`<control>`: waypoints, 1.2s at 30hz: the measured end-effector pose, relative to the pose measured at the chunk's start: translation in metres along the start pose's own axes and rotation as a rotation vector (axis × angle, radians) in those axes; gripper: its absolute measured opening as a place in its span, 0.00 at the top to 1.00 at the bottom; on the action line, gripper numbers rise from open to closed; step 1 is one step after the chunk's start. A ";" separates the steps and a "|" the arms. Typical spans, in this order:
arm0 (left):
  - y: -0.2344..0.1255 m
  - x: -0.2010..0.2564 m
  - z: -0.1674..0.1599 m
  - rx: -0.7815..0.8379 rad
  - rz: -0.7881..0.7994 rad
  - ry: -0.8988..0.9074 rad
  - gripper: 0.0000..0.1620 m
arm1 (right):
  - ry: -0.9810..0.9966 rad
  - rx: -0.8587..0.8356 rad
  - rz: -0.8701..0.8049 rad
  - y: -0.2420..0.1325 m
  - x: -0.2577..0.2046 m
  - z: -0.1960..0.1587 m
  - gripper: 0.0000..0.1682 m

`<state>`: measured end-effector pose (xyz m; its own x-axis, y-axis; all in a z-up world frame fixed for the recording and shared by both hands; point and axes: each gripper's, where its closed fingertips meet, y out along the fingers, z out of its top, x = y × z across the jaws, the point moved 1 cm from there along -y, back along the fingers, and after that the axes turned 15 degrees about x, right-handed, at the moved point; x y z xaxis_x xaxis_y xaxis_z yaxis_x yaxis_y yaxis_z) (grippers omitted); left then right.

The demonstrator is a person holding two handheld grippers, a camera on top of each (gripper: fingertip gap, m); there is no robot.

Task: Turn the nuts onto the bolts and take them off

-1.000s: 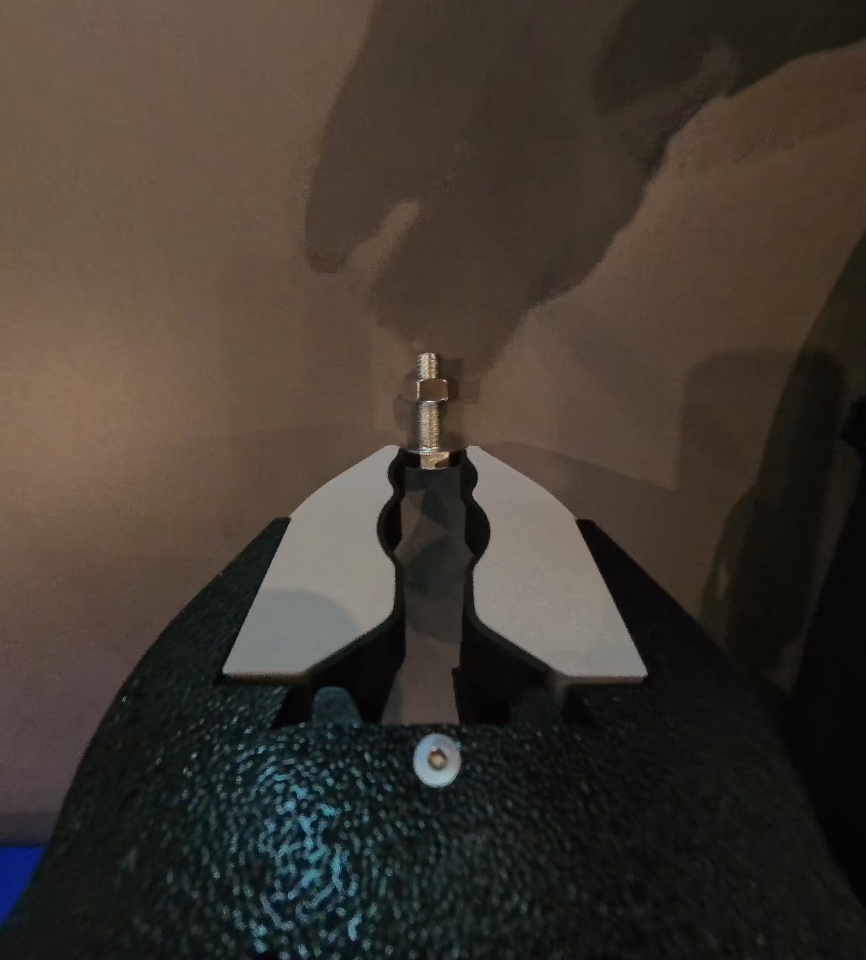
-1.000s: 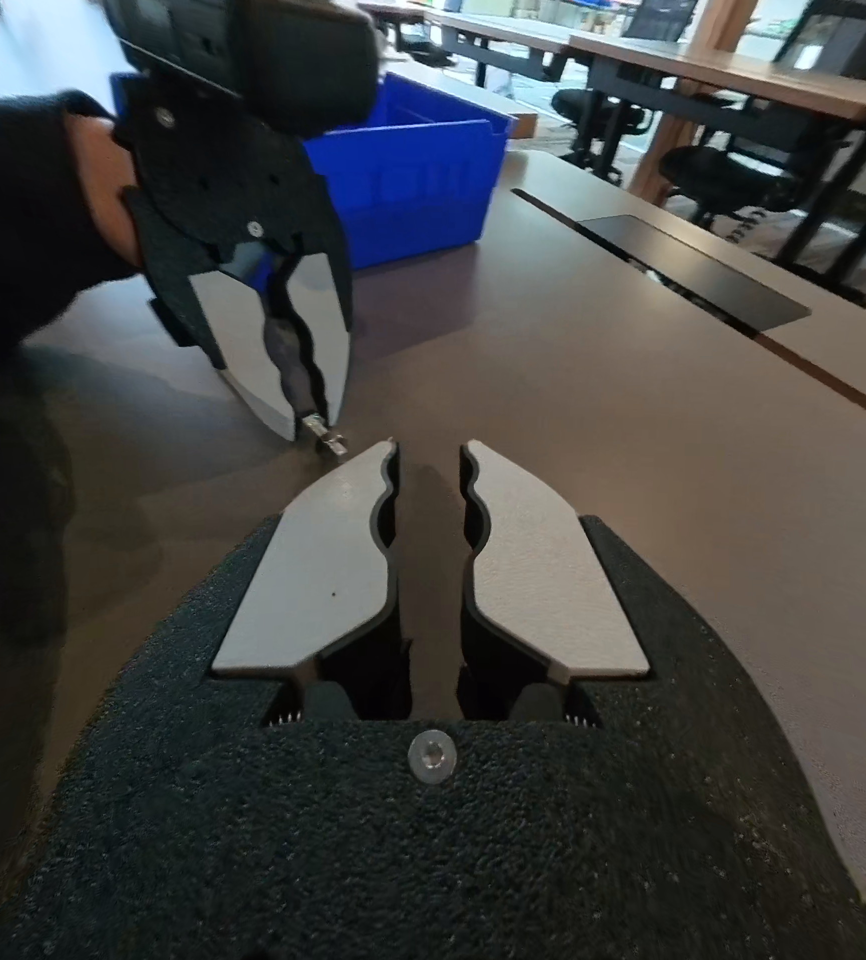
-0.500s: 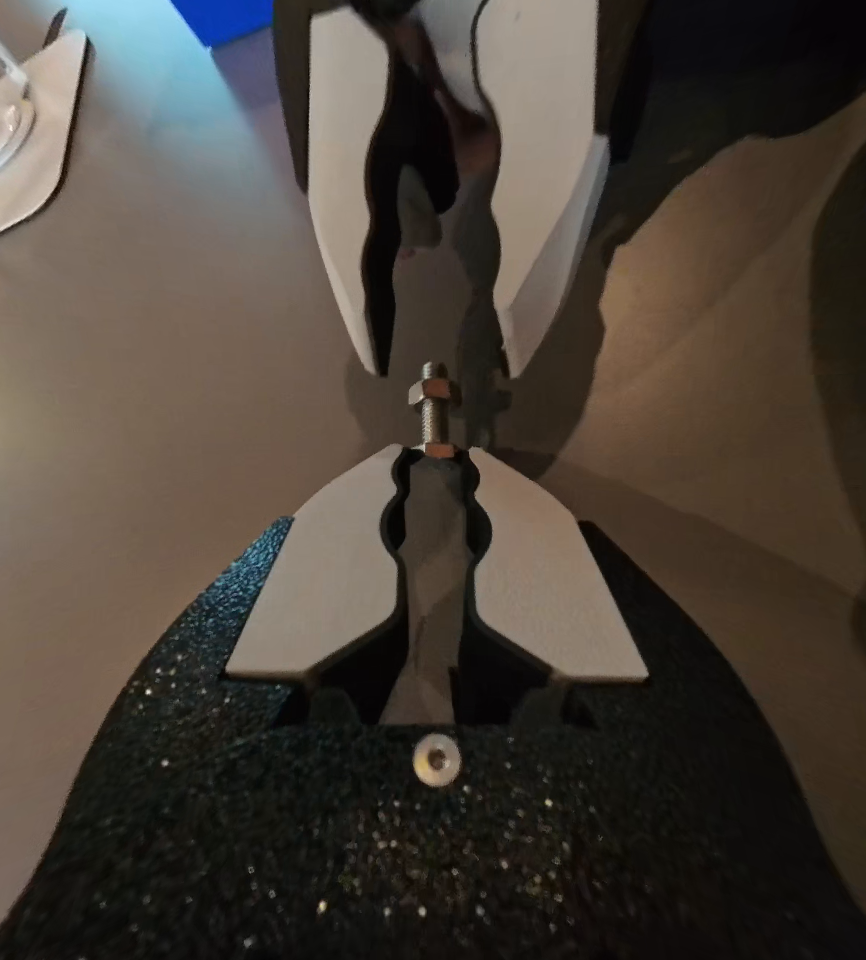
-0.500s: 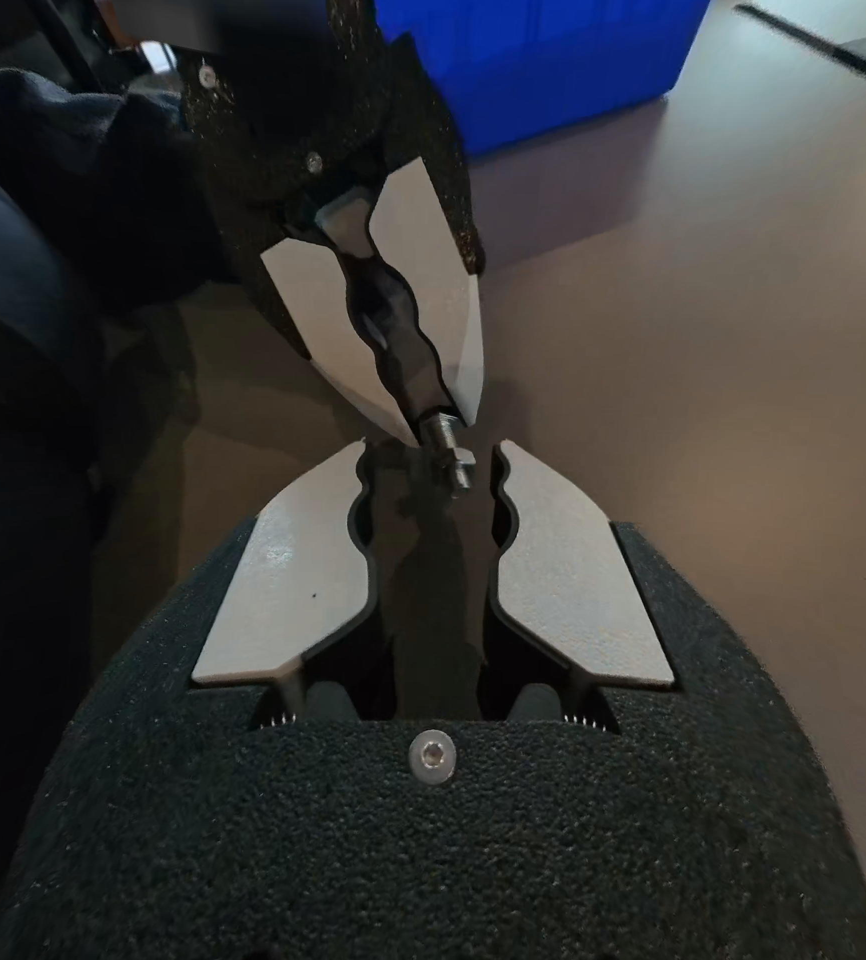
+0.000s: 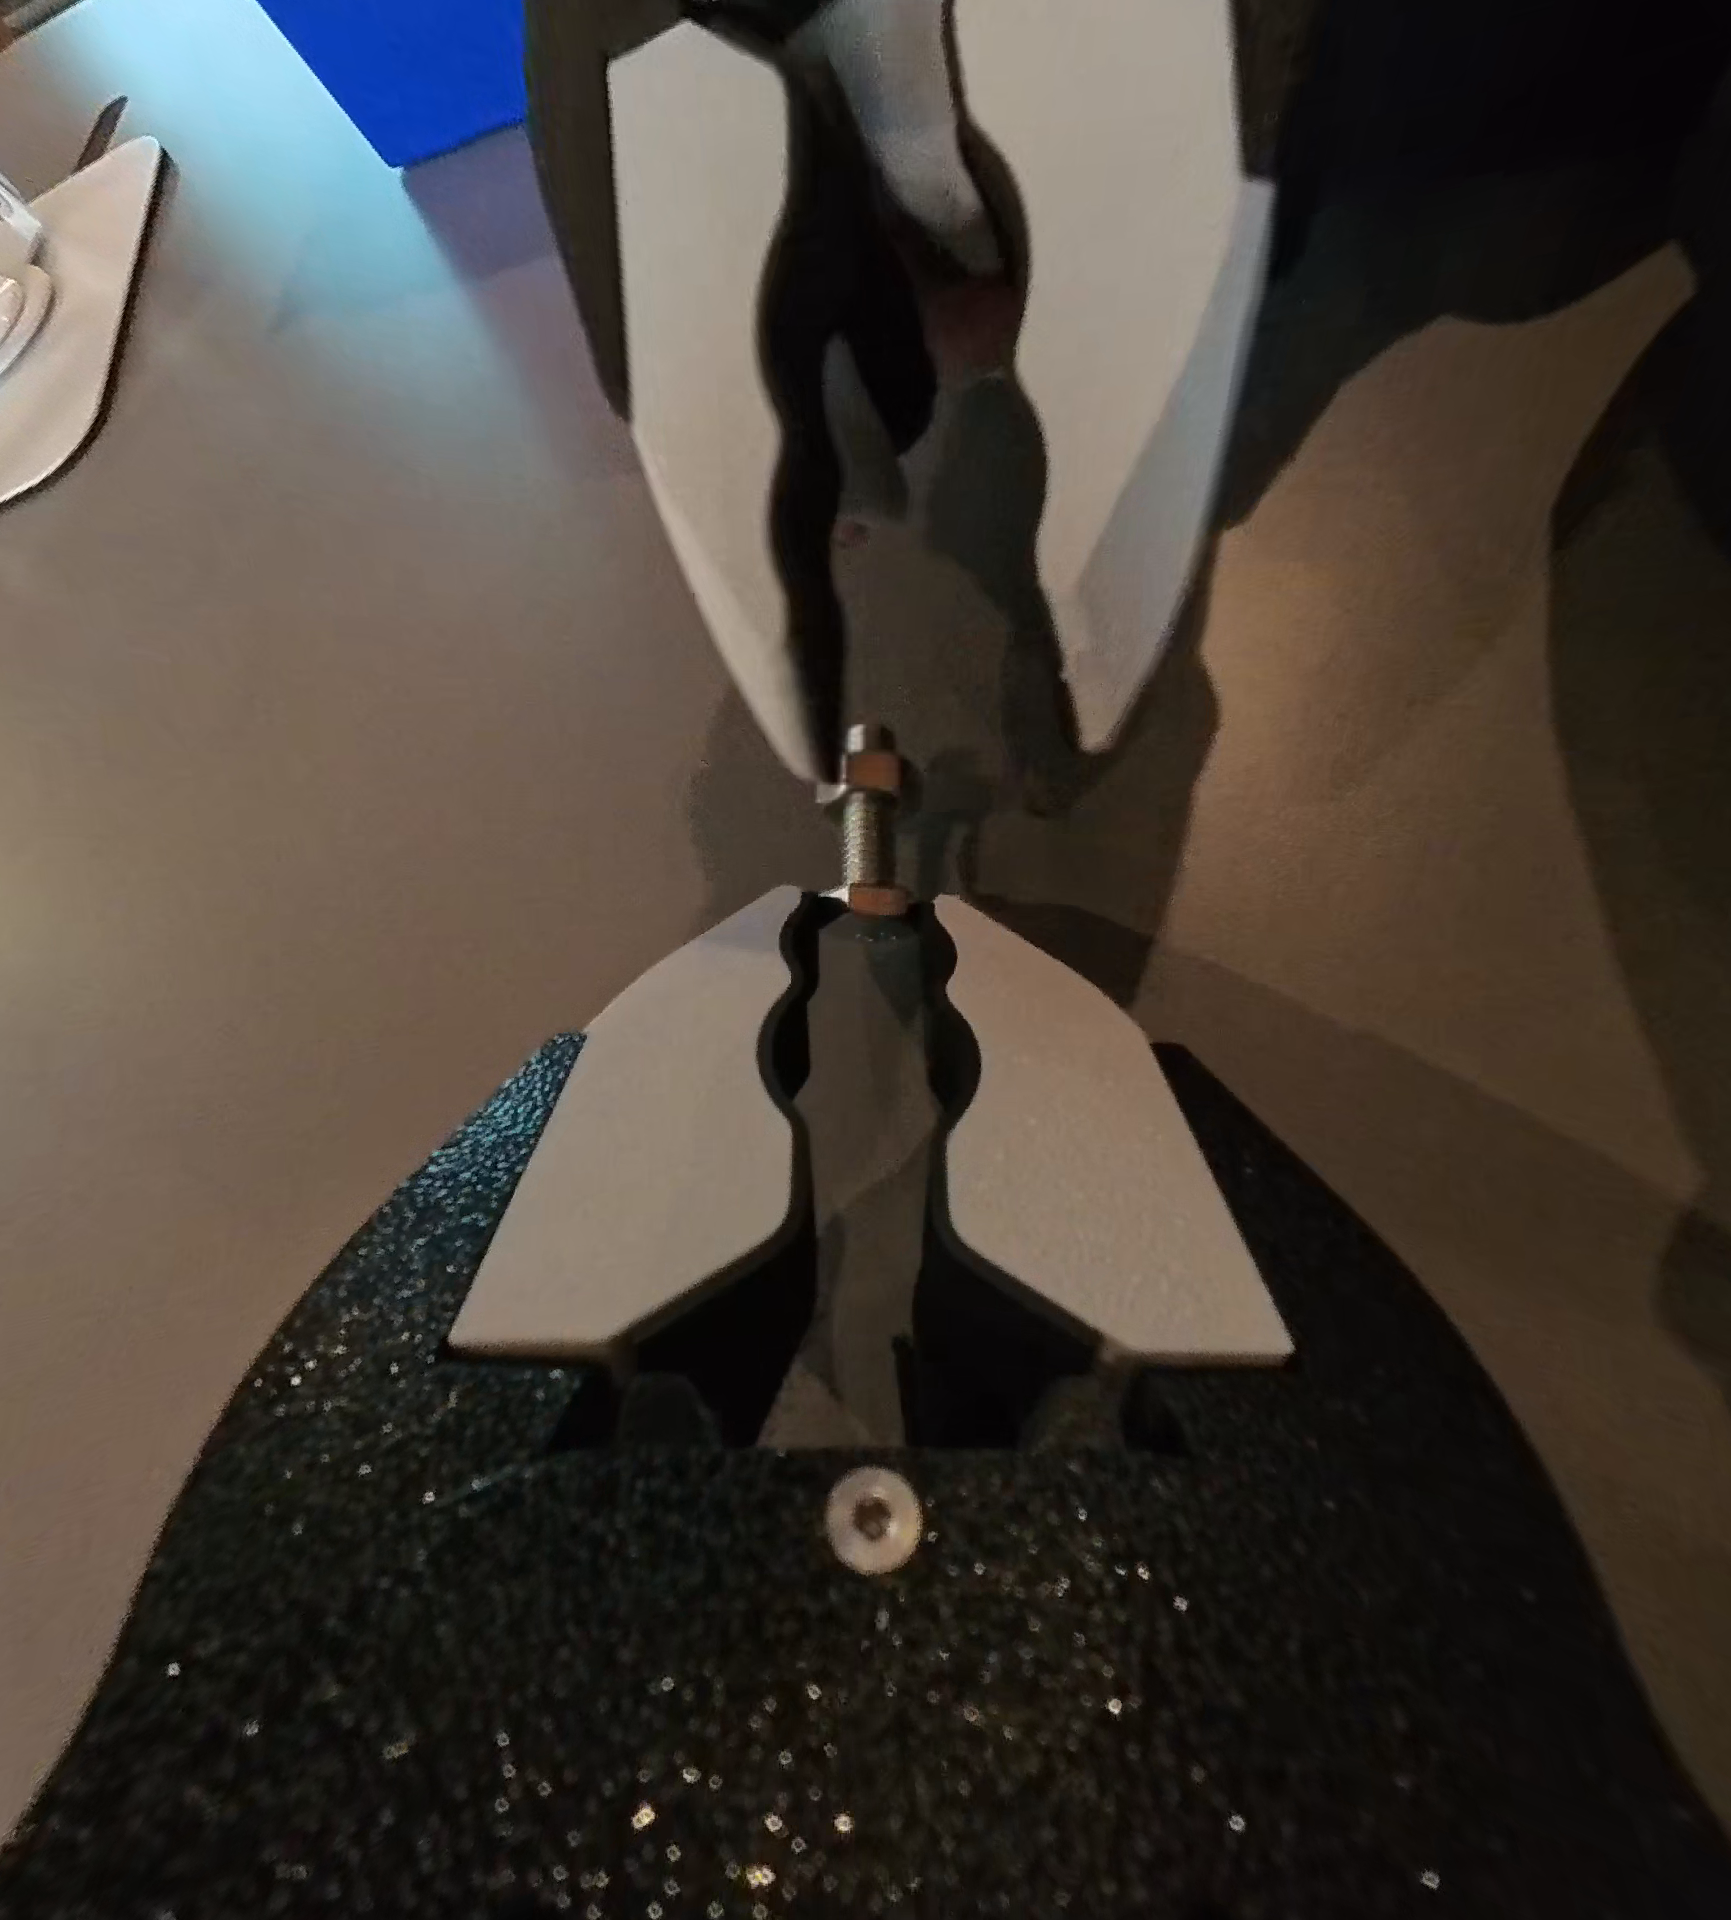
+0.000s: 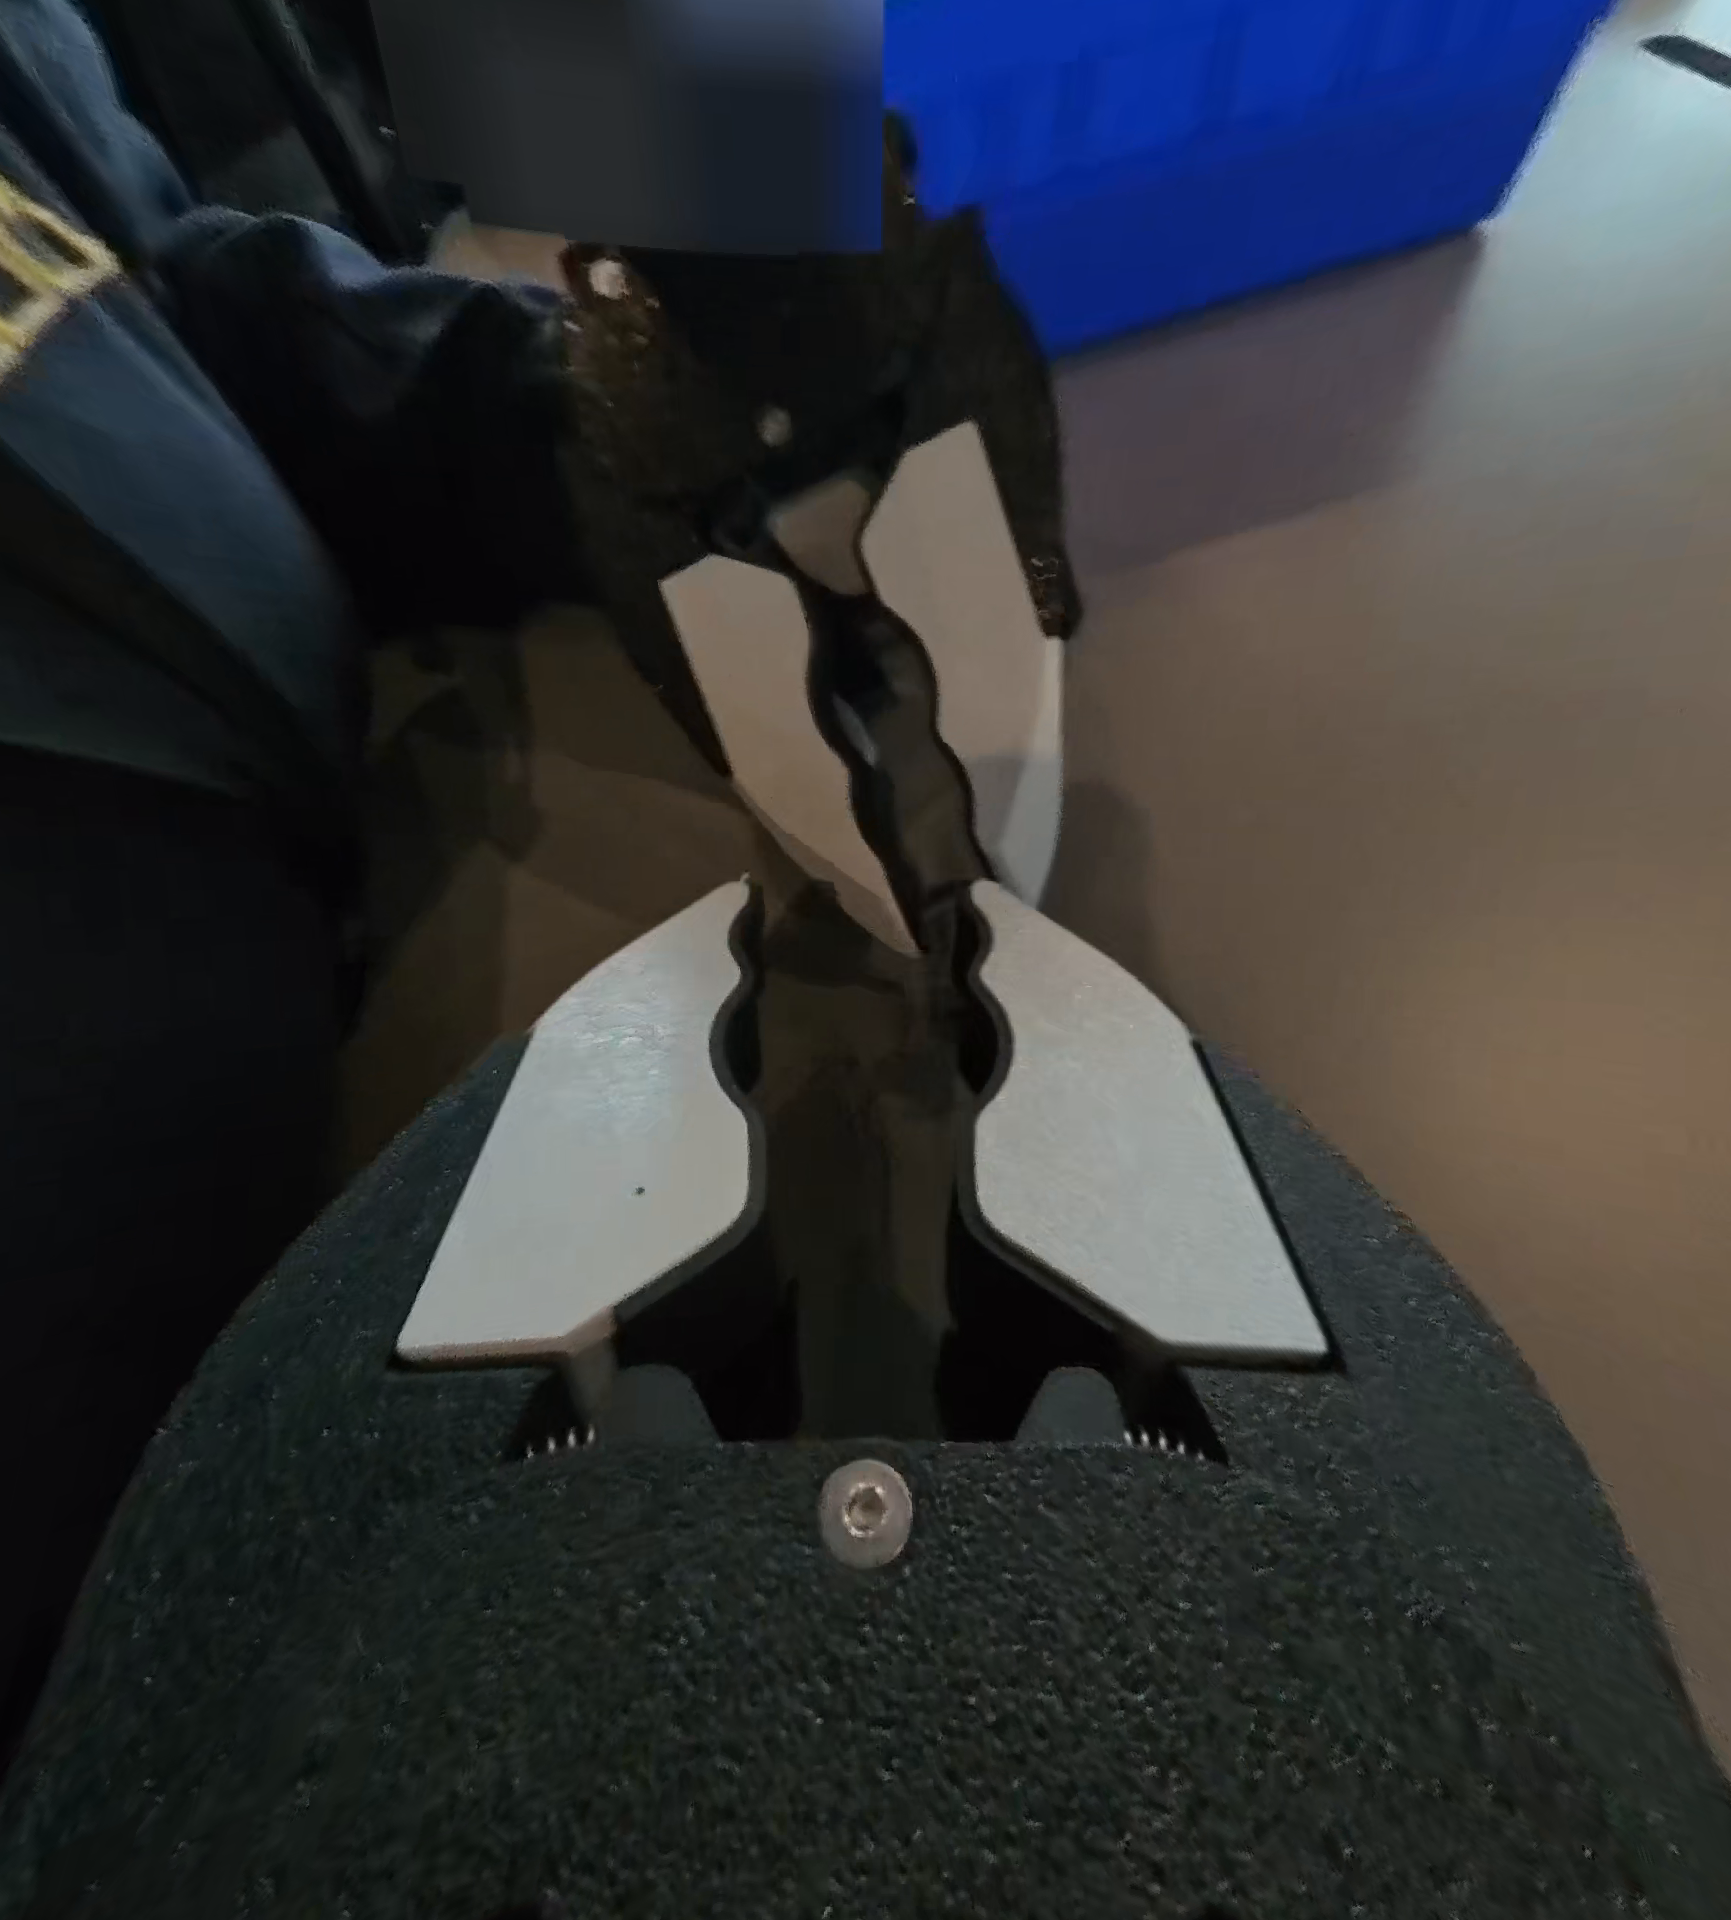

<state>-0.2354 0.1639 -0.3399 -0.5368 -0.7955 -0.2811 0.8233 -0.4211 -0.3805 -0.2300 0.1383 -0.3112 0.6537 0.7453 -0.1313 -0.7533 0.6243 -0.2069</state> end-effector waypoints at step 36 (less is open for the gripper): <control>0.001 0.000 -0.001 -0.014 -0.027 -0.049 0.89 | -0.256 -0.214 -0.062 0.002 0.009 -0.030 0.66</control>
<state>-0.2346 0.1644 -0.3414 -0.5492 -0.8042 -0.2270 0.8056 -0.4375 -0.3994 -0.2240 0.1391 -0.3421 0.6383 0.7587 0.1300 -0.6624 0.6275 -0.4092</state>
